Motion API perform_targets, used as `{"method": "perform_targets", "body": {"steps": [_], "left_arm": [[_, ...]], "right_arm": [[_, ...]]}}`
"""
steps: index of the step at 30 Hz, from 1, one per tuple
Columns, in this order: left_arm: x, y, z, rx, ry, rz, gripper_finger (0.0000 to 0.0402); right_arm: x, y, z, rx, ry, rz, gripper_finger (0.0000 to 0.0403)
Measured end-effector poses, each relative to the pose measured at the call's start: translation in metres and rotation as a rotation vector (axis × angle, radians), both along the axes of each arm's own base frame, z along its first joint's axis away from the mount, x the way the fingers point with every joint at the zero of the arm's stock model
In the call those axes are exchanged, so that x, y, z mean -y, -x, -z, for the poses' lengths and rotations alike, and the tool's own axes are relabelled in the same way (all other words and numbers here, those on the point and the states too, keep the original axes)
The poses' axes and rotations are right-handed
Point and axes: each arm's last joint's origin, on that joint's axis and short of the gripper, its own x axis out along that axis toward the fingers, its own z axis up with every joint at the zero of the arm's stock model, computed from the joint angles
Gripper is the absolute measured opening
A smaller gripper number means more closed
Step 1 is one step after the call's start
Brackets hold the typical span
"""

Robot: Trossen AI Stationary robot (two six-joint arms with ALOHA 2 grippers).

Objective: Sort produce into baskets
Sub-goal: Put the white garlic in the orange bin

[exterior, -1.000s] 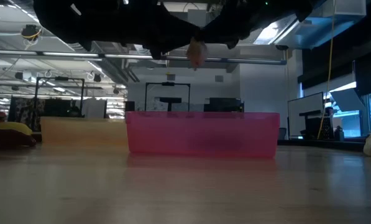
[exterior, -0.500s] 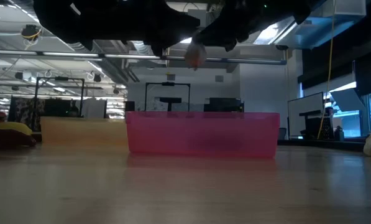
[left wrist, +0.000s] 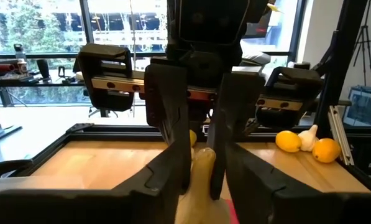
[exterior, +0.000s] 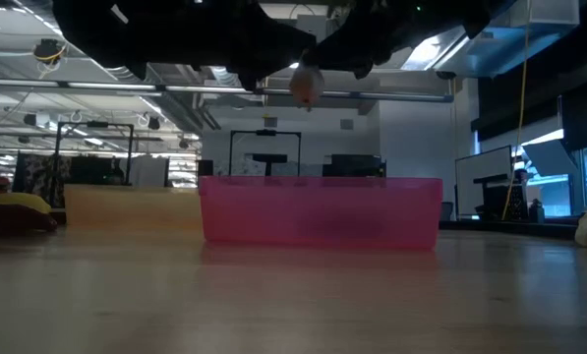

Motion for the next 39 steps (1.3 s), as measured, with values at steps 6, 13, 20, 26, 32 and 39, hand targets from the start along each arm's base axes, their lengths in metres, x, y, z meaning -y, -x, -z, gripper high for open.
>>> {"method": "perform_targets", "body": {"steps": [6, 13, 20, 26, 32, 39], "left_arm": [[0.0, 0.0, 0.0, -0.007, -0.016, -0.002, 0.0053], [0.0, 0.0, 0.001, -0.011, -0.041, -0.001, 0.0012], [0.0, 0.0, 0.001, -0.012, -0.042, 0.0, 0.0003], [0.0, 0.0, 0.0, -0.009, -0.042, 0.001, 0.0002], [0.0, 0.0, 0.0, -0.009, -0.041, 0.001, 0.0002], [-0.001, 0.003, -0.002, -0.02, -0.047, -0.001, 0.0005]], "right_arm": [[0.0, 0.0, 0.0, 0.001, 0.001, -0.001, 0.0056], [0.0, 0.0, 0.0, 0.003, 0.004, -0.002, 0.0056], [0.0, 0.0, 0.0, 0.004, 0.001, -0.001, 0.0056], [0.0, 0.0, 0.0, 0.004, -0.067, 0.024, 0.006], [0.0, 0.0, 0.0, 0.006, -0.068, 0.025, 0.012], [0.0, 0.009, -0.016, 0.037, -0.078, 0.004, 0.0182]]}}
